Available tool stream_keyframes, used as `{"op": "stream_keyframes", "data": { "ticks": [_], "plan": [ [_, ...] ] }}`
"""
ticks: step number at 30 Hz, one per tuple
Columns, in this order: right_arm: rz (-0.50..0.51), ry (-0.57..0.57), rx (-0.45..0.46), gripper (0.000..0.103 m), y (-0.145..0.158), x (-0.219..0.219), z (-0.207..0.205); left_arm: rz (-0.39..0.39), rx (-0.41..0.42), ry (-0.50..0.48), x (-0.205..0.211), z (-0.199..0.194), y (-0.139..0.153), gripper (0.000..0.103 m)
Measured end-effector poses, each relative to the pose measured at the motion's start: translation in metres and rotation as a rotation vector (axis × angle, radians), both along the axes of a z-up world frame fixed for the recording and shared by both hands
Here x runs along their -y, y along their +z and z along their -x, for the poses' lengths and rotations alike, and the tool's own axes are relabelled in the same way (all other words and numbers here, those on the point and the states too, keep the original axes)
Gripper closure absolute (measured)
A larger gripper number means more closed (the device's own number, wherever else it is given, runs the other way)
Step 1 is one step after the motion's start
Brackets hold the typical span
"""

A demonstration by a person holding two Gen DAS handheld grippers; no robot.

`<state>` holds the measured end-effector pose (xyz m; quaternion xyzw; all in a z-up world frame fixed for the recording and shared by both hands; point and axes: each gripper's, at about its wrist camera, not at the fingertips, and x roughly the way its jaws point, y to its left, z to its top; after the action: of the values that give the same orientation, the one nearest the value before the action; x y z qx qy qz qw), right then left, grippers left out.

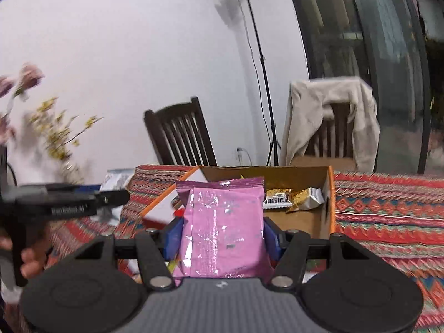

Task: Organize snacks
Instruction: 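Carry the white and pink packets into the box and release both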

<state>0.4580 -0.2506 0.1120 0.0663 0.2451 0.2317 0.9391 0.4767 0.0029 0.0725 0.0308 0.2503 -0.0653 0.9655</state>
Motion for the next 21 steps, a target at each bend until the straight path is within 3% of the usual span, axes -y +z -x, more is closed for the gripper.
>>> {"op": "stream_keyframes", "data": {
  "ticks": [5, 9, 16, 19, 21],
  "plan": [
    [0.065, -0.027, -0.126, 0.044, -0.026, -0.03, -0.1, 0.029, -0.123, -0.008, -0.004, -0.069, -0.037, 0.061],
    [0.102, -0.017, -0.233, 0.044, -0.057, -0.062, -0.152, 0.019, -0.166, -0.015, -0.002, -0.091, -0.06, 0.059],
    [0.147, -0.008, -0.311, 0.042, -0.084, -0.089, -0.165, 0.031, -0.175, -0.035, -0.011, -0.09, -0.07, 0.037],
    [0.114, 0.01, -0.302, 0.032, -0.079, -0.081, -0.158, 0.039, -0.167, -0.011, -0.021, -0.083, -0.063, 0.036],
    [0.109, -0.004, -0.275, 0.031, -0.069, -0.074, -0.15, 0.044, -0.162, 0.001, -0.026, -0.076, -0.054, 0.036]
  ]
}}
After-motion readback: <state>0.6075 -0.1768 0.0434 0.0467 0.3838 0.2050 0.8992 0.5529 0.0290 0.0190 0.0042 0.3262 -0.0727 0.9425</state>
